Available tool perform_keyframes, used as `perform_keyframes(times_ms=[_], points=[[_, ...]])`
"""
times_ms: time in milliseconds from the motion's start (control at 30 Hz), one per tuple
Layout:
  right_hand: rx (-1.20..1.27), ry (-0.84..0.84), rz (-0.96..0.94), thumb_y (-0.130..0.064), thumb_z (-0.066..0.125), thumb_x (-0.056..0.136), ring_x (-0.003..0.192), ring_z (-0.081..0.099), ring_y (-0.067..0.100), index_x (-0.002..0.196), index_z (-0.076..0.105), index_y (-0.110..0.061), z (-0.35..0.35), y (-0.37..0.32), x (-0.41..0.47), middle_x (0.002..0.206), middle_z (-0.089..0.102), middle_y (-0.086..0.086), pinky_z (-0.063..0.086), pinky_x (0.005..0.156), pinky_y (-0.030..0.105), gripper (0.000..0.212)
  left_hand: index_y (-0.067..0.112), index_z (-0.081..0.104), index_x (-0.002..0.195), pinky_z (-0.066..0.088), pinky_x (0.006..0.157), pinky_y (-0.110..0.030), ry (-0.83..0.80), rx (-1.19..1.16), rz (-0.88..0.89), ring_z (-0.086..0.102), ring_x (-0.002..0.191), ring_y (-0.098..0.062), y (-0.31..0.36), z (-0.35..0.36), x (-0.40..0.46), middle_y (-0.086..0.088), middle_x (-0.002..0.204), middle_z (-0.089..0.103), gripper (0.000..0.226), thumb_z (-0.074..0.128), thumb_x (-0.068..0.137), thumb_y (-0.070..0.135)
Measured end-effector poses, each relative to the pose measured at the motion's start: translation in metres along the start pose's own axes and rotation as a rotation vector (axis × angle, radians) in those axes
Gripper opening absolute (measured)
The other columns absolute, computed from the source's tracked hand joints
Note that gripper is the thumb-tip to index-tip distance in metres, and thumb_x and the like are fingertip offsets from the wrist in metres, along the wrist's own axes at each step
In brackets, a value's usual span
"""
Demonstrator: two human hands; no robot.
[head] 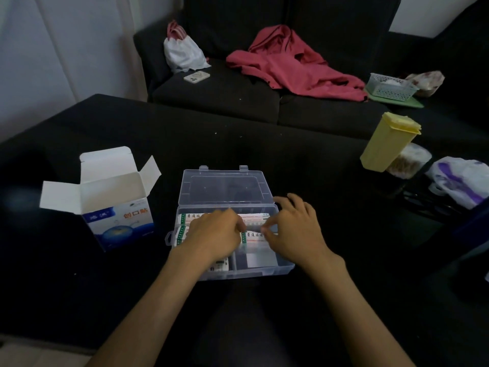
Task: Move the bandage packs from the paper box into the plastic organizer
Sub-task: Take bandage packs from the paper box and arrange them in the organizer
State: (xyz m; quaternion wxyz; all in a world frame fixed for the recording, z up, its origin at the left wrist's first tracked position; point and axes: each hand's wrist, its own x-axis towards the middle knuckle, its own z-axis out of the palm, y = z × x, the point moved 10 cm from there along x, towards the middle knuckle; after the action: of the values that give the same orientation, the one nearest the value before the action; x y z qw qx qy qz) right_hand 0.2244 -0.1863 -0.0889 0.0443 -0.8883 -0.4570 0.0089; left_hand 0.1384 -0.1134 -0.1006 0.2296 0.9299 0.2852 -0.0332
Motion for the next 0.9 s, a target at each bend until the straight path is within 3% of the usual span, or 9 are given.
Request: perform_keyframes(times_ms=[133, 233, 333, 500, 567, 633, 733, 833, 900], points=[[0.026, -0.109, 0.016, -0.039, 0.050, 0.094, 0.145, 0.005, 0.023, 0.119, 0.063, -0.029, 0.020, 0.002, 0.003, 0.156, 0.019, -0.002, 0.005, 0.116, 0.045, 0.030, 0.027, 0.059, 0.126, 0.041, 0.069, -0.030, -0.045, 0.012, -0.011, 0.054, 0.082, -0.015, -0.001, 0.007, -0.001, -0.002, 0.113, 0.064, 0.035, 0.041, 0.098, 0.014], [0.075, -0.126, 0.064, -0.043, 0.055, 0.091, 0.145, 0.005, 0.023, 0.117, 0.063, -0.033, 0.020, 0.008, 0.005, 0.156, 0.019, -0.002, 0.006, 0.116, 0.046, 0.030, 0.026, 0.062, 0.124, 0.049, 0.085, -0.032, -0.038, -0.051, -0.031, 0.060, 0.101, -0.013, -0.002, -0.002, -0.003, 0.004, 0.120, 0.064, 0.033, 0.044, 0.098, 0.016], [0.084, -0.159, 0.106, -0.045, 0.058, 0.088, 0.145, 0.003, 0.023, 0.122, 0.061, -0.031, 0.025, 0.013, 0.007, 0.156, 0.018, -0.002, 0.007, 0.116, 0.046, 0.036, 0.024, 0.064, 0.121, 0.043, 0.098, -0.035, -0.021, -0.167, -0.094, 0.054, 0.117, -0.014, -0.010, -0.015, -0.004, 0.005, 0.131, 0.058, 0.031, 0.045, 0.097, 0.016], [0.091, -0.211, 0.122, -0.040, 0.058, 0.090, 0.145, 0.004, 0.024, 0.119, 0.062, -0.033, 0.028, 0.015, 0.010, 0.156, 0.018, -0.002, 0.008, 0.116, 0.047, 0.030, 0.019, 0.072, 0.107, 0.050, 0.092, -0.039, -0.084, -0.164, -0.114, 0.062, 0.100, -0.019, -0.011, -0.001, -0.003, -0.001, 0.112, 0.067, 0.027, 0.050, 0.093, 0.014], [0.146, -0.241, 0.139, -0.036, 0.060, 0.089, 0.144, 0.010, 0.023, 0.112, 0.064, -0.036, 0.022, 0.020, 0.007, 0.155, 0.022, -0.001, 0.015, 0.115, 0.047, 0.024, 0.014, 0.072, 0.097, 0.053, 0.080, -0.036, -0.083, -0.123, -0.102, 0.064, 0.090, -0.021, -0.009, 0.006, -0.001, -0.002, 0.094, 0.067, 0.023, 0.049, 0.092, 0.014], [0.278, -0.244, 0.200, -0.027, 0.062, 0.088, 0.135, 0.031, 0.019, 0.102, 0.065, -0.035, 0.009, 0.033, 0.004, 0.146, 0.036, -0.001, 0.034, 0.103, 0.039, 0.016, 0.010, 0.067, 0.084, 0.043, 0.057, -0.028, -0.061, -0.102, -0.101, 0.057, 0.064, -0.019, -0.008, 0.007, 0.000, -0.001, 0.069, 0.054, 0.022, 0.048, 0.093, 0.014], [0.396, -0.219, 0.339, -0.013, 0.063, 0.087, 0.105, 0.054, 0.012, 0.090, 0.061, -0.032, 0.001, 0.061, -0.001, 0.121, 0.057, -0.002, 0.045, 0.083, 0.028, 0.020, 0.010, 0.048, 0.061, 0.030, 0.049, -0.025, -0.046, -0.151, -0.133, 0.037, 0.049, -0.014, -0.009, 0.009, 0.000, 0.000, 0.055, 0.039, 0.031, 0.047, 0.092, 0.010], [0.592, -0.258, 0.494, -0.013, 0.069, 0.083, 0.082, 0.065, 0.014, 0.090, 0.056, -0.020, 0.016, 0.074, -0.006, 0.098, 0.067, 0.005, 0.055, 0.073, 0.031, 0.016, 0.008, 0.056, 0.067, 0.038, 0.054, -0.026, -0.051, -0.151, -0.134, 0.048, 0.055, -0.017, -0.010, 0.012, 0.004, -0.001, 0.061, 0.048, 0.027, 0.046, 0.093, 0.011], [0.696, -0.318, 0.522, -0.010, 0.070, 0.083, 0.072, 0.066, 0.015, 0.087, 0.053, -0.017, 0.027, 0.069, -0.008, 0.090, 0.068, 0.008, 0.055, 0.061, 0.028, 0.018, 0.010, 0.065, 0.081, 0.050, 0.070, -0.031, -0.074, -0.120, -0.108, 0.063, 0.078, -0.021, -0.008, 0.014, 0.005, -0.002, 0.082, 0.063, 0.023, 0.045, 0.092, 0.013]])
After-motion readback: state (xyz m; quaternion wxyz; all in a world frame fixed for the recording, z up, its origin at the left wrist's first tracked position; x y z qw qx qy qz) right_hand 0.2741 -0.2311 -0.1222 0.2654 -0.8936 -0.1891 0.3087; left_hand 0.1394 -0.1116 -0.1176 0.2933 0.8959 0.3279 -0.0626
